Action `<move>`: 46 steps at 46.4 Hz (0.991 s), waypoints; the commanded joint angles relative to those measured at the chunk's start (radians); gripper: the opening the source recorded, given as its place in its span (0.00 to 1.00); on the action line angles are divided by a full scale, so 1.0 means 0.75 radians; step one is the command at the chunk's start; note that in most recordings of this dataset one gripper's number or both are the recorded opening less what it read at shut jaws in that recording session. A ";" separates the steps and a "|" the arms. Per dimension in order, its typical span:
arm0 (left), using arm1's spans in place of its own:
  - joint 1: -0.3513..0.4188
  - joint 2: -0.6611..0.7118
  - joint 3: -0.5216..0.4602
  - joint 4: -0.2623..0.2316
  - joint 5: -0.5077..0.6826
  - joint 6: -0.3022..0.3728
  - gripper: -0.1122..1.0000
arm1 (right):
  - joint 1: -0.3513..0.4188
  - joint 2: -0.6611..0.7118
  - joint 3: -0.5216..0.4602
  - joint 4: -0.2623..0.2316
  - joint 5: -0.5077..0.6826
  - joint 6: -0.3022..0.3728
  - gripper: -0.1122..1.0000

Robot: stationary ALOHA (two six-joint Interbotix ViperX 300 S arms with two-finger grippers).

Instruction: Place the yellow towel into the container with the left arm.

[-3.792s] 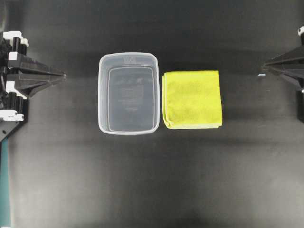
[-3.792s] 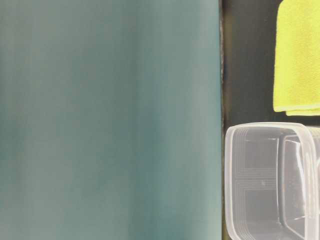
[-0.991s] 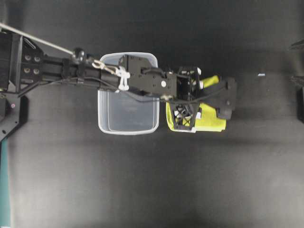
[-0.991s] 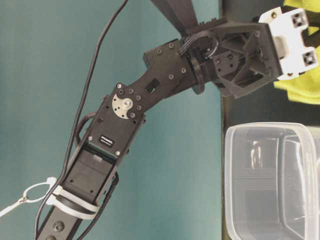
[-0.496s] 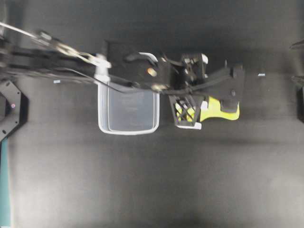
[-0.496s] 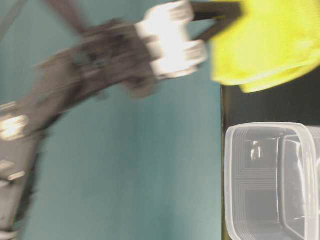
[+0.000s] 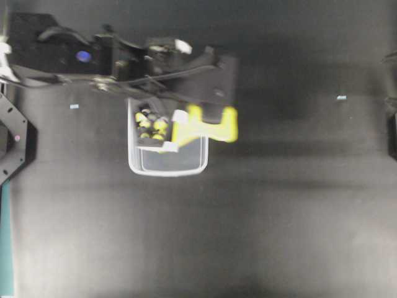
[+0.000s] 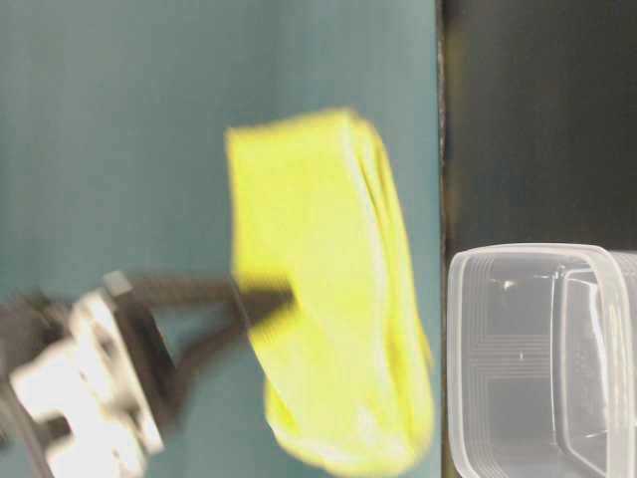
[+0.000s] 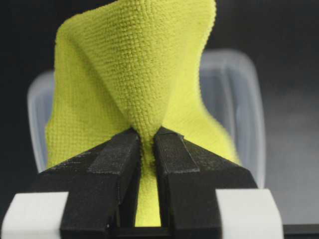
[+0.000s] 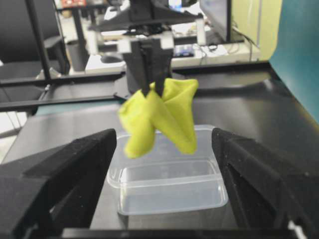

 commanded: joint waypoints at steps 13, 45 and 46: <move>0.002 -0.127 0.245 0.004 -0.221 0.000 0.16 | -0.002 0.006 -0.020 0.004 -0.018 0.008 0.78; 0.006 -0.076 0.340 0.004 -0.340 0.010 0.17 | -0.002 0.000 -0.022 0.002 -0.018 0.080 0.77; 0.008 -0.076 0.346 0.004 -0.348 0.010 0.18 | -0.002 -0.002 -0.022 0.002 -0.018 0.080 0.77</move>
